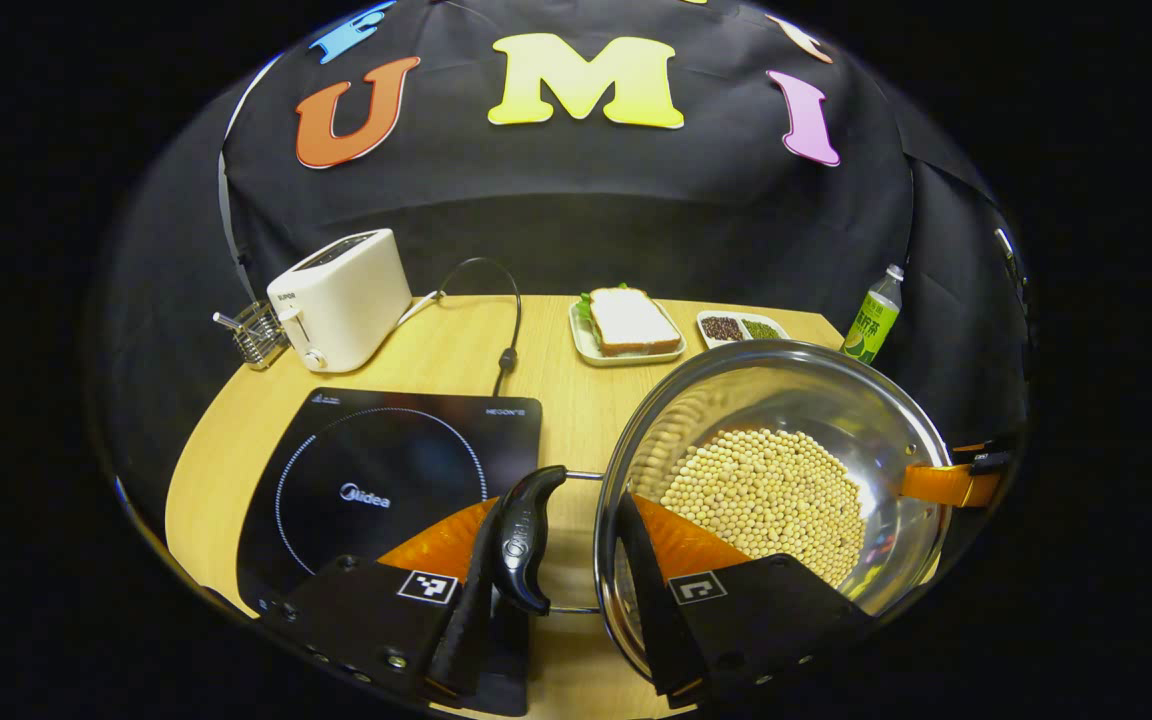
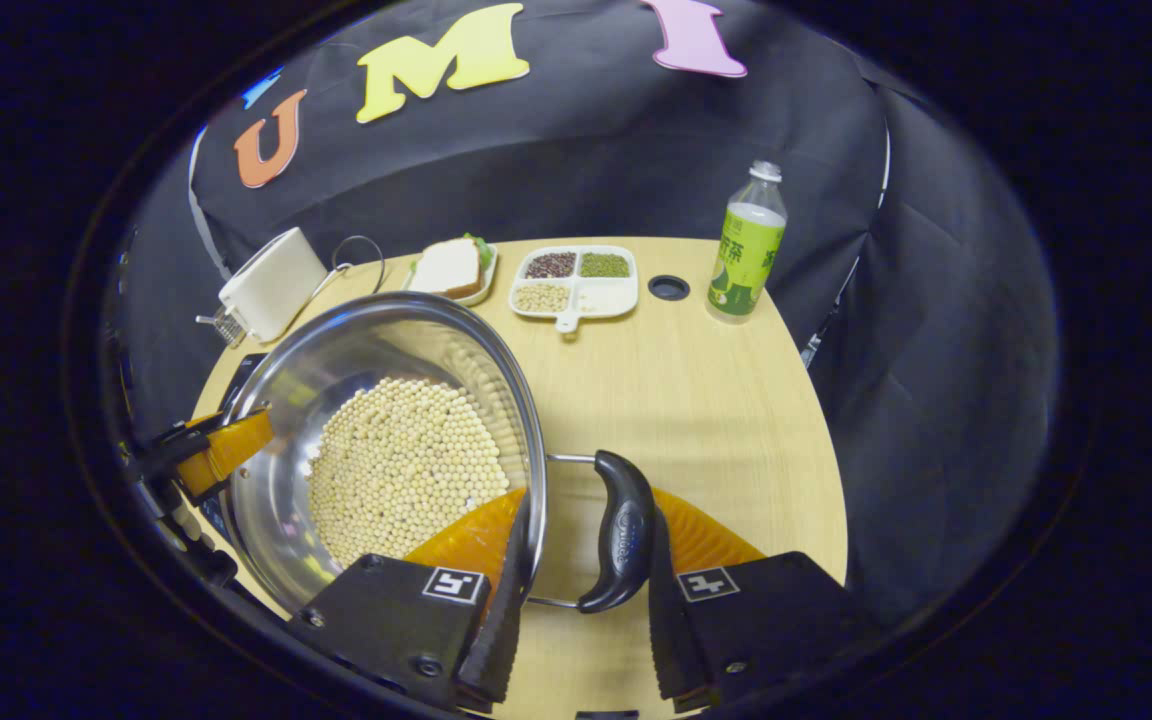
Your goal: First push the handle of the pot to place it horizontally, then grasp the pot with both hands and set it on the induction cooktop.
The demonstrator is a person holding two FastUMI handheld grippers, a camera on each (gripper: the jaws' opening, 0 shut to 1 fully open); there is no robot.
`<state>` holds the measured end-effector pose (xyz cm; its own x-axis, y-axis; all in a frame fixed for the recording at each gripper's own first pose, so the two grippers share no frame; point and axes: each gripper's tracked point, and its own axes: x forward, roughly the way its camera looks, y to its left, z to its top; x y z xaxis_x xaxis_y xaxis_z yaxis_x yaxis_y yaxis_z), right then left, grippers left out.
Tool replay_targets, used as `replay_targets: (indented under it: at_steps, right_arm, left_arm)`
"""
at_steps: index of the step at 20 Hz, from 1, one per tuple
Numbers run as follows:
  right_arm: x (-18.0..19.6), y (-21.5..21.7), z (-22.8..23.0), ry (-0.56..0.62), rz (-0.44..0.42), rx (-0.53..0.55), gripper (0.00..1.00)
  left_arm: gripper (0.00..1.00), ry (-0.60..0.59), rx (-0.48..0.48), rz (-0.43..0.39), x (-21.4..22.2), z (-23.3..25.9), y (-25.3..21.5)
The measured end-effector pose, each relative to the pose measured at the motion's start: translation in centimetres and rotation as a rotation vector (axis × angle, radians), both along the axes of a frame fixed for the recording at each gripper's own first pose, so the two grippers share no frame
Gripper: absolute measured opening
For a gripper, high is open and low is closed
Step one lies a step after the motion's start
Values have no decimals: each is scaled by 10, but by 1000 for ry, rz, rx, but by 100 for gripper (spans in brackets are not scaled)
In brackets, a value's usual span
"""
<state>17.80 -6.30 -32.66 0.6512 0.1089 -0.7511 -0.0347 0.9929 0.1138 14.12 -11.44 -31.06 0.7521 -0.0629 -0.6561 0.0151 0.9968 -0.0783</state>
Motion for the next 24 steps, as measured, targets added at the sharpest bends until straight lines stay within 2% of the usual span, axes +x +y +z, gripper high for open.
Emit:
replay_targets:
  at_steps: [12, 24]
  right_arm:
    - [-5, 124, 24, -18, 37, 24, 54]
    - [1, 248, 0, 25, 21, 42, 54]
  left_arm:
    - [61, -20, 29, 43, -10, 18, 120]
    - [61, 8, 60, 34, 1, -16, 234]
